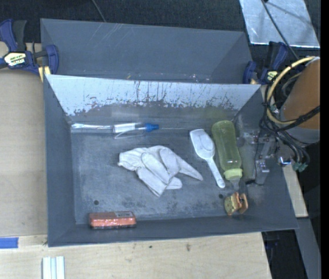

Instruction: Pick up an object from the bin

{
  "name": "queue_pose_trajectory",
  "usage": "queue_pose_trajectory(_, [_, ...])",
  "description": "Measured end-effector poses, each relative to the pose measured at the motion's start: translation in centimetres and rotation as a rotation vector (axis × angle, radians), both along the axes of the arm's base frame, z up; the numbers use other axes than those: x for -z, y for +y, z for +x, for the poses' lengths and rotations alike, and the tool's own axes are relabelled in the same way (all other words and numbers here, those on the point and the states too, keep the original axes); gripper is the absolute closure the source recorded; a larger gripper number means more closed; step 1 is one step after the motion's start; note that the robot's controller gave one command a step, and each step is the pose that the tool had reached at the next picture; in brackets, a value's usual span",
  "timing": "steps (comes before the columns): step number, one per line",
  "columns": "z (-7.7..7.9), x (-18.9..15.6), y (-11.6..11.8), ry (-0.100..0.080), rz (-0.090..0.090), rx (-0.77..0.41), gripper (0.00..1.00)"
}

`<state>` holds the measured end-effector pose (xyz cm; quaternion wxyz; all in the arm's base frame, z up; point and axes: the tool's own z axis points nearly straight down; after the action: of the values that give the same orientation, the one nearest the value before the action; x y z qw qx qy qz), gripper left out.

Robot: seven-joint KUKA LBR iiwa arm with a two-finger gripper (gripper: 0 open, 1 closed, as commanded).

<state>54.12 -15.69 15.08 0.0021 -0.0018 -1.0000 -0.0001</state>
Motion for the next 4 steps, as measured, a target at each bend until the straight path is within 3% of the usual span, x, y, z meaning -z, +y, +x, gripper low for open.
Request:
queue_pose_trajectory(1, [0.2,-0.5,0.1,-0.008,-0.002,-0.003,0.0])
queue_pose_trajectory(2, [2.2,2.5,2.3,-0.015,-0.006,-0.086,0.0])
queue_pose_trajectory(3, [2.2,7.3,7.6,-0.011,-0.002,-0.124,0.0])
queue_pose_trajectory(4, [2.1,8.0,8.6,-0.008,0.0,-0.124,0.0])
